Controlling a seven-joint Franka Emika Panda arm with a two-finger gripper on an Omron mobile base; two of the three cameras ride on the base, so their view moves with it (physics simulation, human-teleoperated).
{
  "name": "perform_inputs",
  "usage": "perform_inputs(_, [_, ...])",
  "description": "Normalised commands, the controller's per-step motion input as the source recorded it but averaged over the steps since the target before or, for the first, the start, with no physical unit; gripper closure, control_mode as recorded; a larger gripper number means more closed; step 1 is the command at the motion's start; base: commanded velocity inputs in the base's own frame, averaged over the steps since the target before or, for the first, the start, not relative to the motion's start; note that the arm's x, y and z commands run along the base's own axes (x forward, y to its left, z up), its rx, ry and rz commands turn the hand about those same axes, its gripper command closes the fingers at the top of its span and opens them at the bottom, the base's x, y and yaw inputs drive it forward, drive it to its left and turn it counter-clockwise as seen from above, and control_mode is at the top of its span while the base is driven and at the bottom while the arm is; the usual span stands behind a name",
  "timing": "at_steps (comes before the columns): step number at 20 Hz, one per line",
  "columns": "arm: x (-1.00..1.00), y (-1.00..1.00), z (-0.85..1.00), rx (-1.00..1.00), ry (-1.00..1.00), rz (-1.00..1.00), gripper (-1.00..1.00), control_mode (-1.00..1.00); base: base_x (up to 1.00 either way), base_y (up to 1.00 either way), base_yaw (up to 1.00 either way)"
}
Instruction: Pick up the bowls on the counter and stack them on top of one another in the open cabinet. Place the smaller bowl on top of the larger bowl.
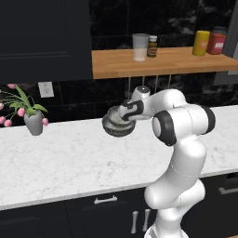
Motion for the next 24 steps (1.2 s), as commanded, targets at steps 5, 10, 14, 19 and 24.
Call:
perform_inputs(5, [0.0, 0.0, -0.05, -0.11, 0.0, 0.0, 1.0, -1.0, 0.0, 0.0, 0.0])
perform_inputs(10, [0.11, 0.01, 0.0, -0.01, 0.0, 0.0, -1.0, -1.0, 0.0, 0.0, 0.0])
perform_inputs(14, [0.0, 0.0, 0.06, 0.0, 0.0, 0.0, -1.0, -1.0, 0.0, 0.0, 0.0])
perform_inputs(19, [-0.13, -0.02, 0.18, 0.0, 0.0, 0.0, -1.0, -1.0, 0.0, 0.0, 0.0])
perform_inputs(24, [-0.52, -0.23, 0.05, 0.0, 0.0, 0.0, -1.0, -1.0, 0.0, 0.0, 0.0])
